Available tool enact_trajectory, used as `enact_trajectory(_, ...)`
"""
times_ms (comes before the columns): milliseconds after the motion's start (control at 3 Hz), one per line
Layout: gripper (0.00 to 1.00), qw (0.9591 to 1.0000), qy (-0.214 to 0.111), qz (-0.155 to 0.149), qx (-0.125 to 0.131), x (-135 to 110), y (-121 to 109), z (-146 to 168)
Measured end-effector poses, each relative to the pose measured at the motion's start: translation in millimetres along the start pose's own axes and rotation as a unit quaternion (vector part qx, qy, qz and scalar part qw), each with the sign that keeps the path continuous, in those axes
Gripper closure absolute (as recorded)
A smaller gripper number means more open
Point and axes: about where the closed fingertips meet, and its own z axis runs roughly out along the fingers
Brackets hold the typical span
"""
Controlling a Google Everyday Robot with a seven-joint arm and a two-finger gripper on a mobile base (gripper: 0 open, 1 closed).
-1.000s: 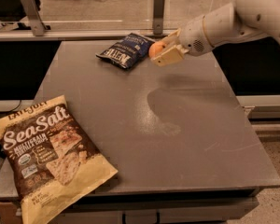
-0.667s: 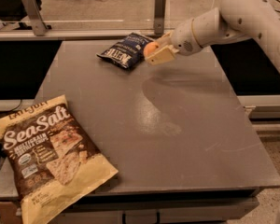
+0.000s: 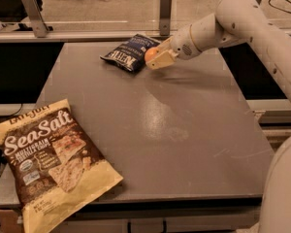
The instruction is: Move orange near blue chip bag
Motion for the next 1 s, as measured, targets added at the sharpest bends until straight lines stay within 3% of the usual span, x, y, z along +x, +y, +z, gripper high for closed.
enact_trajectory(667,0.13,0.9999,0.002,0.010,-0.006,5,-4,11)
enact_trajectory(1000,0.00,0.9998,-0.001,0.013,-0.015,4,0,20)
